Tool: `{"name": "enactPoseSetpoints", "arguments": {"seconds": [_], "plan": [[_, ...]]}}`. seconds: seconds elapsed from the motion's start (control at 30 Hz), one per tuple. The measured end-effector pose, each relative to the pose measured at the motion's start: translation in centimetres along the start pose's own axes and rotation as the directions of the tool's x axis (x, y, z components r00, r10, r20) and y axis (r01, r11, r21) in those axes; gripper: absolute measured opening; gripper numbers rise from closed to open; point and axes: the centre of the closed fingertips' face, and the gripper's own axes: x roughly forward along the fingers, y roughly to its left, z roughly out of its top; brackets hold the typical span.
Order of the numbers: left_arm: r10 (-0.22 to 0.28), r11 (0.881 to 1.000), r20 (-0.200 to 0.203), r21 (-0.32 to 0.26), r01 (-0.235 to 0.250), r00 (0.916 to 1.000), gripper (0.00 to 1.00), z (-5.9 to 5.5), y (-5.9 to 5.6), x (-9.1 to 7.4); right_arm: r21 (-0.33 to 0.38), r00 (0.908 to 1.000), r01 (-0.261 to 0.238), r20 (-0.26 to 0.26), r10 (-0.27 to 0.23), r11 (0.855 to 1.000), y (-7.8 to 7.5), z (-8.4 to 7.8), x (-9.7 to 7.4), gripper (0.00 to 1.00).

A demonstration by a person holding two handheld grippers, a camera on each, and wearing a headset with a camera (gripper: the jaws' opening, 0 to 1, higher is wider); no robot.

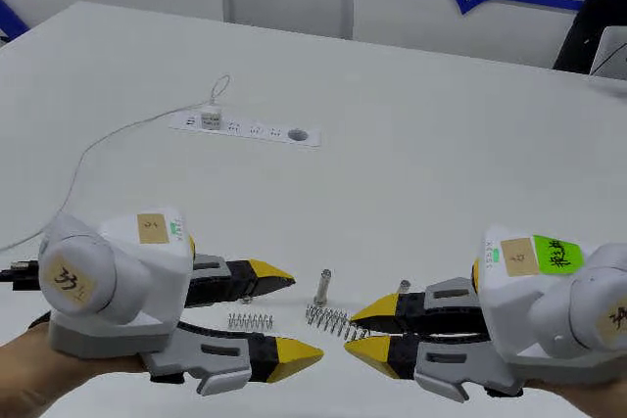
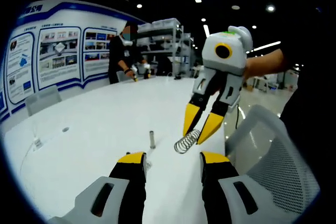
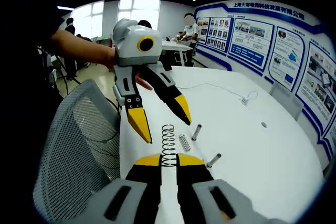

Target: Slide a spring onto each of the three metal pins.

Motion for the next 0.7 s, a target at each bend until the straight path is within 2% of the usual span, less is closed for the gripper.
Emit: {"name": "enactPoseSetpoints", "arguments": {"seconds": [0.13, 0.33, 0.43, 0.57, 0.7], "plan": [[-0.025, 0.999, -0.01, 0.033, 0.026, 0.9996, 0.32, 0.2, -0.6, 0.1, -0.032, 0.9995, -0.014, -0.029, 0.013, 0.999, 0.0, -0.1, 0.0, 0.1], [-0.057, 0.997, -0.01, 0.056, 0.057, 0.9983, 0.29, 0.5, -1.2, 0.3, -0.048, 0.9984, -0.037, -0.045, 0.035, 0.998, 0.2, 0.1, 0.2, 0.1], [-0.067, 0.993, -0.038, 0.094, 0.07, 0.997, 0.24, 0.3, -1.4, 0.5, -0.06, 0.9974, -0.056, -0.049, 0.053, 0.997, 0.4, 0.2, 0.4, 0.1], [-0.079, 0.99, -0.039, 0.112, 0.083, 0.9961, 0.17, 0.5, -1.6, 0.5, -0.072, 0.9963, -0.069, -0.057, 0.065, 0.995, 0.7, 0.2, 0.6, 0.1], [-0.082, 0.986, -0.054, 0.139, 0.089, 0.9951, 0.16, 0.5, -1.6, 0.5, -0.079, 0.9957, -0.074, -0.061, 0.07, 0.994, 0.6, 0.2, 0.6, 0.1]]}}
